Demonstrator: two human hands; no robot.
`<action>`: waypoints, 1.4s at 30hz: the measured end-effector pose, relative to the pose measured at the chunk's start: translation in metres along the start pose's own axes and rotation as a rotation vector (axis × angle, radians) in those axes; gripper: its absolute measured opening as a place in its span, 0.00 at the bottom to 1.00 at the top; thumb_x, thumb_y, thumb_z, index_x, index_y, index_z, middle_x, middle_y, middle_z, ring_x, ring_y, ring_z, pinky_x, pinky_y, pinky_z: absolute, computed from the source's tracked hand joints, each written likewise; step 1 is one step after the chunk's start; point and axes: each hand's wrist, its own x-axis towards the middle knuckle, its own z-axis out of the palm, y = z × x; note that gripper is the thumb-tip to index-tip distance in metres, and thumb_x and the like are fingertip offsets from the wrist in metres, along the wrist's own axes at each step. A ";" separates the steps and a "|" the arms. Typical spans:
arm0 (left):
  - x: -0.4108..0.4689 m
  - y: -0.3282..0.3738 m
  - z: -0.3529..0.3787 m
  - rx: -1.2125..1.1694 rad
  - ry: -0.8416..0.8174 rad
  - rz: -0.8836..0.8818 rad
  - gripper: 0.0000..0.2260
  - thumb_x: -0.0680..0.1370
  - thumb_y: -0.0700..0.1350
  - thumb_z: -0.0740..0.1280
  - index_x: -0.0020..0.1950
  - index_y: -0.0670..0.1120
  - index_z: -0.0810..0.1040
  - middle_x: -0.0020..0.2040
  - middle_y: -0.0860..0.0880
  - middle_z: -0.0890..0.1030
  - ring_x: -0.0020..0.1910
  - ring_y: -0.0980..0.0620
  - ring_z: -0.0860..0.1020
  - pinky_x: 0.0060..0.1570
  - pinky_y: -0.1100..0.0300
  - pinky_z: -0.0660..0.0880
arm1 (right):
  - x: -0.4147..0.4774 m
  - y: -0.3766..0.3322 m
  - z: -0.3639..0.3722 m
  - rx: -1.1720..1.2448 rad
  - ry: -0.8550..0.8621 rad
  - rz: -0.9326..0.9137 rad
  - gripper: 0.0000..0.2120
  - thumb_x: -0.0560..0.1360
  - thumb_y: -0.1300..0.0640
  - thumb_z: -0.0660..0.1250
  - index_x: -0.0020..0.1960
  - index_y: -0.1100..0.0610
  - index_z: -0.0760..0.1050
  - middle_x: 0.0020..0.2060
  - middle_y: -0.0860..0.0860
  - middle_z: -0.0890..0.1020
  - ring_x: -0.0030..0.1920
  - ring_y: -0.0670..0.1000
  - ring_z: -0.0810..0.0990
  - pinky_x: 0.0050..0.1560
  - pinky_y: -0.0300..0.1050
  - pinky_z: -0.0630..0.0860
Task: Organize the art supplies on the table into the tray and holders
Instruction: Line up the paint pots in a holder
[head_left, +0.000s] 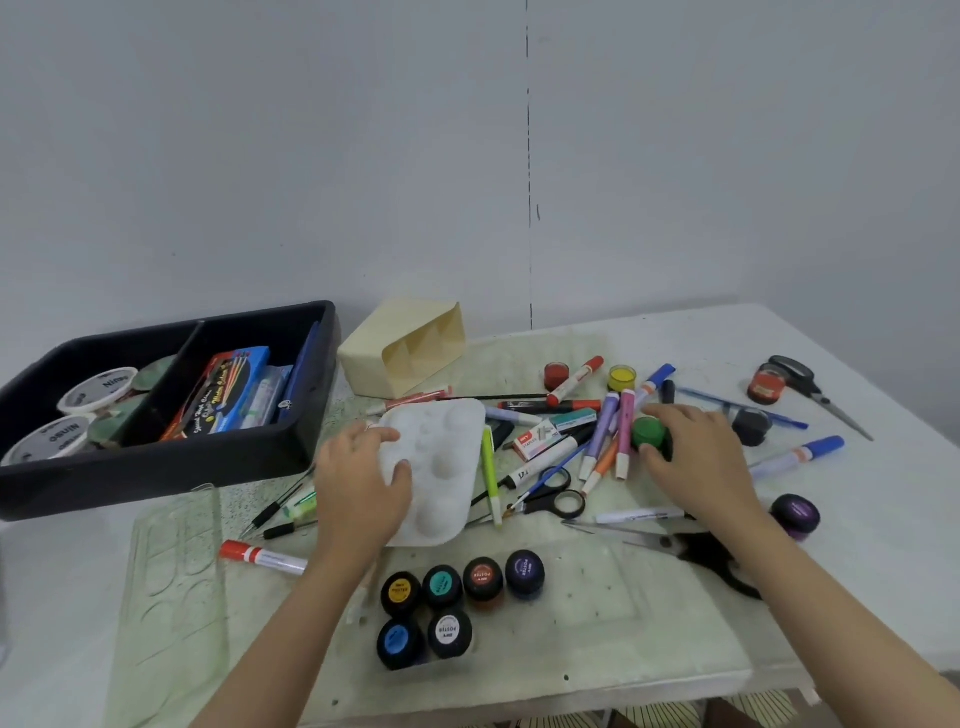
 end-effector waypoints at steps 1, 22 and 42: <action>0.002 0.009 0.004 -0.005 0.010 0.056 0.13 0.74 0.42 0.68 0.58 0.47 0.77 0.62 0.48 0.74 0.63 0.46 0.67 0.61 0.53 0.65 | 0.003 0.000 -0.001 -0.029 -0.013 0.000 0.21 0.74 0.54 0.66 0.66 0.52 0.72 0.60 0.52 0.78 0.59 0.57 0.72 0.59 0.49 0.66; 0.131 0.129 0.123 0.059 -0.630 0.398 0.22 0.73 0.35 0.63 0.65 0.51 0.74 0.65 0.45 0.74 0.63 0.45 0.71 0.62 0.53 0.69 | -0.028 0.032 -0.024 1.049 -0.130 0.518 0.11 0.72 0.54 0.71 0.48 0.60 0.73 0.34 0.53 0.81 0.33 0.49 0.77 0.38 0.42 0.75; 0.059 0.088 -0.003 -0.537 -0.789 -0.011 0.07 0.74 0.32 0.65 0.48 0.41 0.78 0.37 0.49 0.83 0.35 0.57 0.81 0.37 0.66 0.77 | -0.071 -0.027 -0.019 0.974 -0.378 0.056 0.13 0.59 0.53 0.72 0.44 0.49 0.80 0.37 0.52 0.81 0.38 0.48 0.77 0.44 0.44 0.74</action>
